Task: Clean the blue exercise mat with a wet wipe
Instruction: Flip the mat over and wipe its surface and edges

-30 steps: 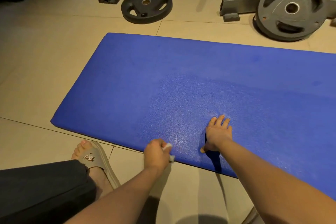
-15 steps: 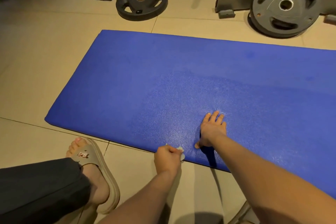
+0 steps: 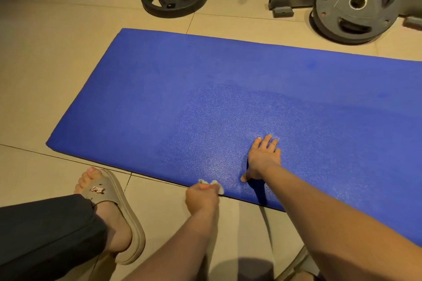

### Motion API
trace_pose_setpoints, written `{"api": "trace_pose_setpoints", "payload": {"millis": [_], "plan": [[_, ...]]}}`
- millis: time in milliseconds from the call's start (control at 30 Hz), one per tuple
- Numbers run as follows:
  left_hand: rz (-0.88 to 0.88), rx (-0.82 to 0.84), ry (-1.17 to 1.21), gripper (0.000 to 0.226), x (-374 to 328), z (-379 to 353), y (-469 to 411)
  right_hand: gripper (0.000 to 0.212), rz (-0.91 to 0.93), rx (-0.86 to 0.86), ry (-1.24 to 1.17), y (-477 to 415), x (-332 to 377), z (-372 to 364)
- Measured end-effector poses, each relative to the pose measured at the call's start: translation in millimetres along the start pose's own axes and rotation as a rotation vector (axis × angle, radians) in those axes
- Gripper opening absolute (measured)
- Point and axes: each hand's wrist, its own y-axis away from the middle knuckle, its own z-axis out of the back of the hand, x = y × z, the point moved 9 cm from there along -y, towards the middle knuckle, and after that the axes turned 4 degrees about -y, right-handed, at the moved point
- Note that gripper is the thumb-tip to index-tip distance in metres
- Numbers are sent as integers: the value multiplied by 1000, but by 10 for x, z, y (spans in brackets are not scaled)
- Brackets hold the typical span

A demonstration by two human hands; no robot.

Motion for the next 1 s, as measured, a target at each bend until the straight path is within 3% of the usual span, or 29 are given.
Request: {"api": "trace_pose_setpoints", "payload": {"millis": [167, 333, 400, 500, 533, 633, 833, 900, 1000], "plan": [[14, 9, 30, 11, 81, -67, 56, 155, 0, -8, -4, -4, -14, -1], [26, -220, 159, 15, -148, 602, -309, 155, -1, 1, 4, -11, -19, -6], [78, -121, 157, 13, -61, 464, -307, 155, -7, 8, 4, -18, -8, -10], [194, 186, 192, 19, 269, -100, -61, 155, -6, 5, -5, -17, -6, -6], [203, 194, 206, 19, 330, -172, -22, 154, -4, 1, -8, -12, -12, -2], [154, 95, 206, 15, 223, -33, -74, 153, 3, 8, -17, 18, -26, 7], [90, -256, 314, 20, -348, 892, -482, 154, -10, 20, -1, 11, -21, -5], [128, -216, 278, 22, -316, 849, -540, 155, -26, 25, 9, -4, -17, -5], [214, 72, 197, 29, 17, 285, -401, 156, -40, 34, 22, -16, 18, 18]]}}
